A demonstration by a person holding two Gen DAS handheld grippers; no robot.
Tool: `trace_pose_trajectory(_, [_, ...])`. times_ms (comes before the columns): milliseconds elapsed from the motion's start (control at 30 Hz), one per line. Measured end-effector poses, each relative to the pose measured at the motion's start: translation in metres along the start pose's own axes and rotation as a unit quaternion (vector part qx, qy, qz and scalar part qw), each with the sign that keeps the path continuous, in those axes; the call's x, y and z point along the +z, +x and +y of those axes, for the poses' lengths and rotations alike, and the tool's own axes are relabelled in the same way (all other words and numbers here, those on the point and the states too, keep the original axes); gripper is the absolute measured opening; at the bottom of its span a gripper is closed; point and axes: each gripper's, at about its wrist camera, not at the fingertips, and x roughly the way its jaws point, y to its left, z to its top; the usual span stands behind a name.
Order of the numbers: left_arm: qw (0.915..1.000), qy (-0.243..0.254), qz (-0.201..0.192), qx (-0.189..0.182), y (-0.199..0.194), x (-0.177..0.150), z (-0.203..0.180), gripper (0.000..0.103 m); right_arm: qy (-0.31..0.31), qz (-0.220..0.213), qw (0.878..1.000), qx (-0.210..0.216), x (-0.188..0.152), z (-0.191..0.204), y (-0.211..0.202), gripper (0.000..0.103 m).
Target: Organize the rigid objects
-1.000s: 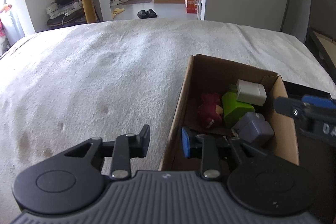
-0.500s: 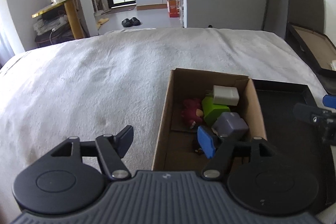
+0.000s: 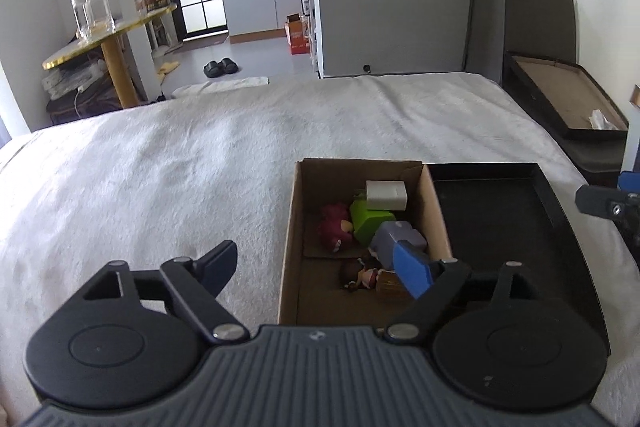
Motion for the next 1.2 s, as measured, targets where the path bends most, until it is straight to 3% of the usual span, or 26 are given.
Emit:
trace_pose_trajectory(500, [0.9991, 0.016, -0.019, -0.034, -0.062, 0.002, 0.009, 0.089, 0.023, -0.007, 0.999, 0.025, 0.000, -0.009, -0.058, 0.103])
trace_pose_trajectory(900, [0.9938, 0.021, -0.038, -0.102, -0.100, -0.002, 0.010, 0.089, 0.001, -0.022, 0.998, 0.060, -0.003, -0.006, -0.100, 0.103])
trace_pose_trajectory(1200, [0.9911, 0.022, -0.049, -0.122, -0.120, -0.007, 0.010, 0.089, 0.006, -0.028, 0.996, 0.085, -0.006, 0.000, -0.123, 0.103])
